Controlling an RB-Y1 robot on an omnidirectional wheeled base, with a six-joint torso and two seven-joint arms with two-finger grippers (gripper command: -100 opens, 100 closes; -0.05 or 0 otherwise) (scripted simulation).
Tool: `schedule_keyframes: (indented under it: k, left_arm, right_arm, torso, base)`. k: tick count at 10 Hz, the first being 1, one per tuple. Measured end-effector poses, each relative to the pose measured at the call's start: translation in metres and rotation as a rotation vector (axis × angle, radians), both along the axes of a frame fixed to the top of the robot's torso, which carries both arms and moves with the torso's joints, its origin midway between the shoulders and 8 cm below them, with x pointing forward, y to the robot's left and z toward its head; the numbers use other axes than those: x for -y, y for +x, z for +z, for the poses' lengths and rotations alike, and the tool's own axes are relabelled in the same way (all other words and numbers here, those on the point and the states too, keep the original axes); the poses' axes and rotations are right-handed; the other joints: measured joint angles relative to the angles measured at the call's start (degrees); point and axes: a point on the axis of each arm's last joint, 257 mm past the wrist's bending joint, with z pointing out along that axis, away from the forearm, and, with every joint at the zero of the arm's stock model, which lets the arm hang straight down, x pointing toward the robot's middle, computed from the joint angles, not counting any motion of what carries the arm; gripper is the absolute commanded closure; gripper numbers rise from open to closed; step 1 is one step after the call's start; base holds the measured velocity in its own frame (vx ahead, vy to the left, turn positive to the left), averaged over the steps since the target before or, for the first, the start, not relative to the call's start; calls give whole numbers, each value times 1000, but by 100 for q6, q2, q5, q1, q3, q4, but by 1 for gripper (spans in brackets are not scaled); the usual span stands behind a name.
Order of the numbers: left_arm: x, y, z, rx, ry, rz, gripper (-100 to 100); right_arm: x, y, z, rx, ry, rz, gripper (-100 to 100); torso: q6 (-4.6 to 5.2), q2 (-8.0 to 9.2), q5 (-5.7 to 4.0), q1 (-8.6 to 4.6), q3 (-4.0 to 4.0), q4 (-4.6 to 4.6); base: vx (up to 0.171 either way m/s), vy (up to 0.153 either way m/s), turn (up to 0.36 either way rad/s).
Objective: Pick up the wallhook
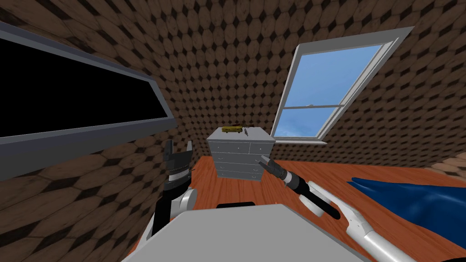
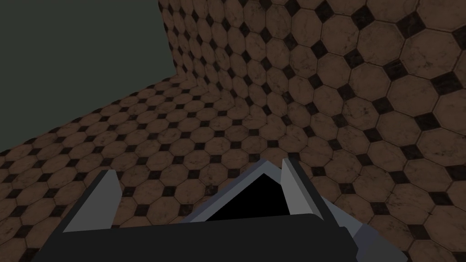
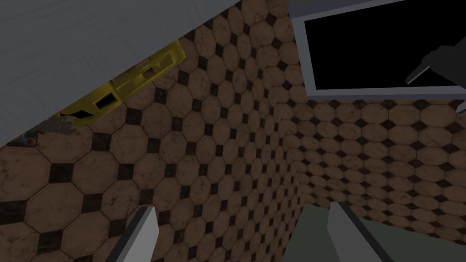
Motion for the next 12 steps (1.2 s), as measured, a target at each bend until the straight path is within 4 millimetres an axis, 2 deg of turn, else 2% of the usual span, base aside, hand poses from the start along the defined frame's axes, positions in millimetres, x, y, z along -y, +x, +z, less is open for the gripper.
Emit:
schedule_keyframes:
  k: [7,10,12]
  left_arm:
    - [0,0,0,0,0,0,0]
    - [0,0,0,0,0,0,0]
    - [0,0,0,0,0,0,0]
  right_arm:
    - [22,-9,-31,-3,-254,83,-100]
    - [44,-14,-52,-5,-408,131,-100]
    - [58,-18,-57,-6,-483,157,-100]
  torso:
    - [2,-9,0,1,-5,-2]
    - [-3,-12,0,0,-7,-3]
    - [3,-12,-1,0,-7,-3]
  base:
    - [-15,5,106]
    - [-6,-1,127]
    - [2,1,83]
